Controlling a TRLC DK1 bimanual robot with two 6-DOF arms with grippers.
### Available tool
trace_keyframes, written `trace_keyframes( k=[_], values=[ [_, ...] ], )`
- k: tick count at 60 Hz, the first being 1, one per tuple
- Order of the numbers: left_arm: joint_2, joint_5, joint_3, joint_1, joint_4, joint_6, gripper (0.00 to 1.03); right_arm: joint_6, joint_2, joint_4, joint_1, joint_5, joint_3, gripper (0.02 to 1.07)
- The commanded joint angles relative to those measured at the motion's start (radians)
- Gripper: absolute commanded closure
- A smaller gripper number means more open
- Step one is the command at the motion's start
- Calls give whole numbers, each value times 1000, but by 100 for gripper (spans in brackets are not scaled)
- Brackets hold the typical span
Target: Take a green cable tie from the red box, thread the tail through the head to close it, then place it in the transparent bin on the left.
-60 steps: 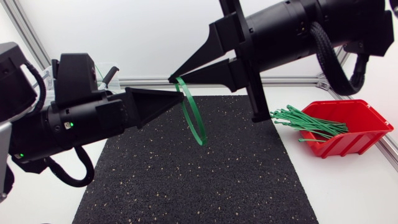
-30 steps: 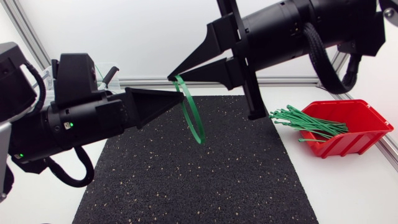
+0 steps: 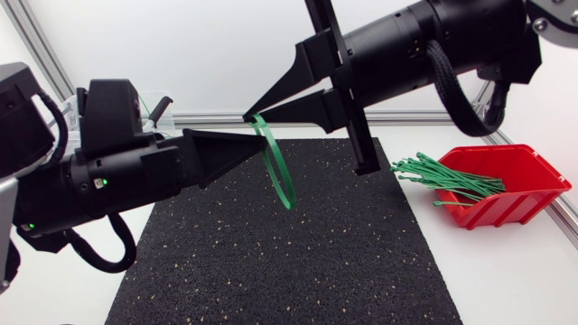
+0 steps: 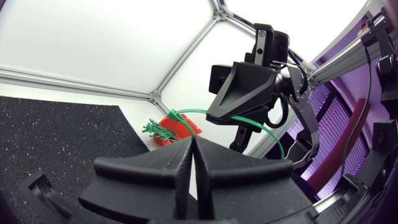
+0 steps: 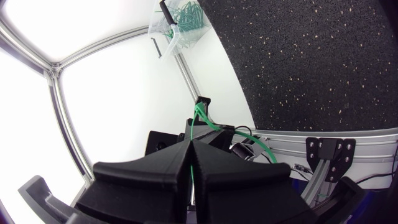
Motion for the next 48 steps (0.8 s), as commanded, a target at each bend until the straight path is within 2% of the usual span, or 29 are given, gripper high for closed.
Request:
trace_keyframes(
  k=[1, 21, 48],
  values=[
    [-21, 6, 13, -5, 23, -3, 100, 36, 29, -1, -24, 7, -22, 101],
    [-20, -21, 3, -23, 23, 59, 100, 36, 22, -28, -16, -4, -20, 101],
    [-54, -109, -13, -76, 19, 137, 100, 36, 80, -84, -45, -24, 14, 101]
  ],
)
